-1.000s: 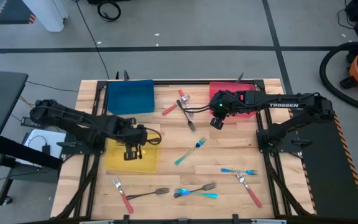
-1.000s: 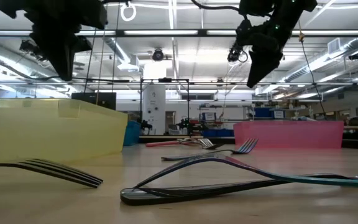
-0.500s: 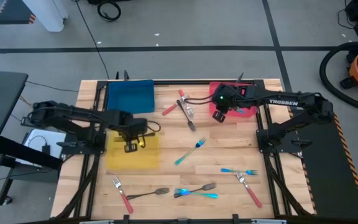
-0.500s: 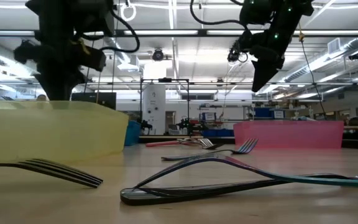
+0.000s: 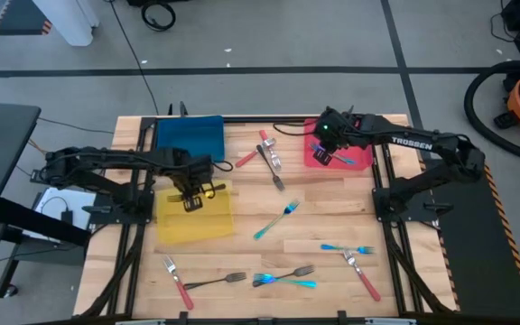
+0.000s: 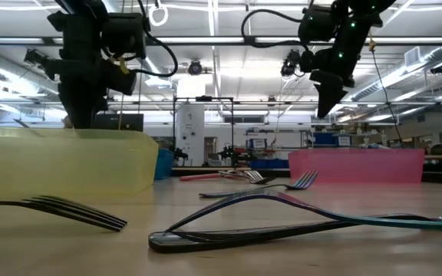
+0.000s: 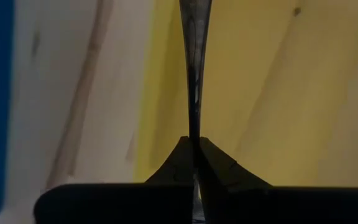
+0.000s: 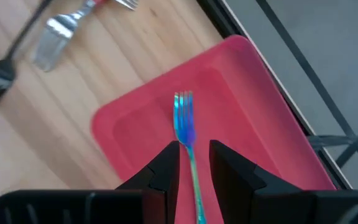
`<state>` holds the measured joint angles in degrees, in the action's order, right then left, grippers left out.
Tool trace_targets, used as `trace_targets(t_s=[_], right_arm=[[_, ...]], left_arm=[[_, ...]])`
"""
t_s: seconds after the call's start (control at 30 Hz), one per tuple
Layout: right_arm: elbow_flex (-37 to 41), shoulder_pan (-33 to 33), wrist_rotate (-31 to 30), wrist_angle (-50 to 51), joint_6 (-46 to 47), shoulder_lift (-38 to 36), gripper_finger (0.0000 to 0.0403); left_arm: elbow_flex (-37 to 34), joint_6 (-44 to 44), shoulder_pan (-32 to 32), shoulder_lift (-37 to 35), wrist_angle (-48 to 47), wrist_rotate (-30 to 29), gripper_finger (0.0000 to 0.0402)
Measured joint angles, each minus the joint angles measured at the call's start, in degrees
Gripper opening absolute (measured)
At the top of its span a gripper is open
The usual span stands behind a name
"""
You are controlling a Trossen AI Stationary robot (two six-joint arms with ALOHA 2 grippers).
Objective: Sort silverware by color (type)
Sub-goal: Put the middle left black fork into the yellow bin
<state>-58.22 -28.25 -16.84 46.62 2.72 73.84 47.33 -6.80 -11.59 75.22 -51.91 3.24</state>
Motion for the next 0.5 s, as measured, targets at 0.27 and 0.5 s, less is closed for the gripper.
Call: trace_targets(t_s=[0.27, 0.5], right_arm=[[0.00, -5.12, 0.00, -0.60, -2.70, 0.00, 0.0096], [0.00, -8.60, 0.01, -1.82, -2.92, 0.00, 0.0096]], left_arm=[[0.02, -1.51, 0.07, 0.00, 0.49, 1.25, 0.0007], [0.02, -2.44, 1.44, 0.00, 0.43, 6.25, 0.0007]])
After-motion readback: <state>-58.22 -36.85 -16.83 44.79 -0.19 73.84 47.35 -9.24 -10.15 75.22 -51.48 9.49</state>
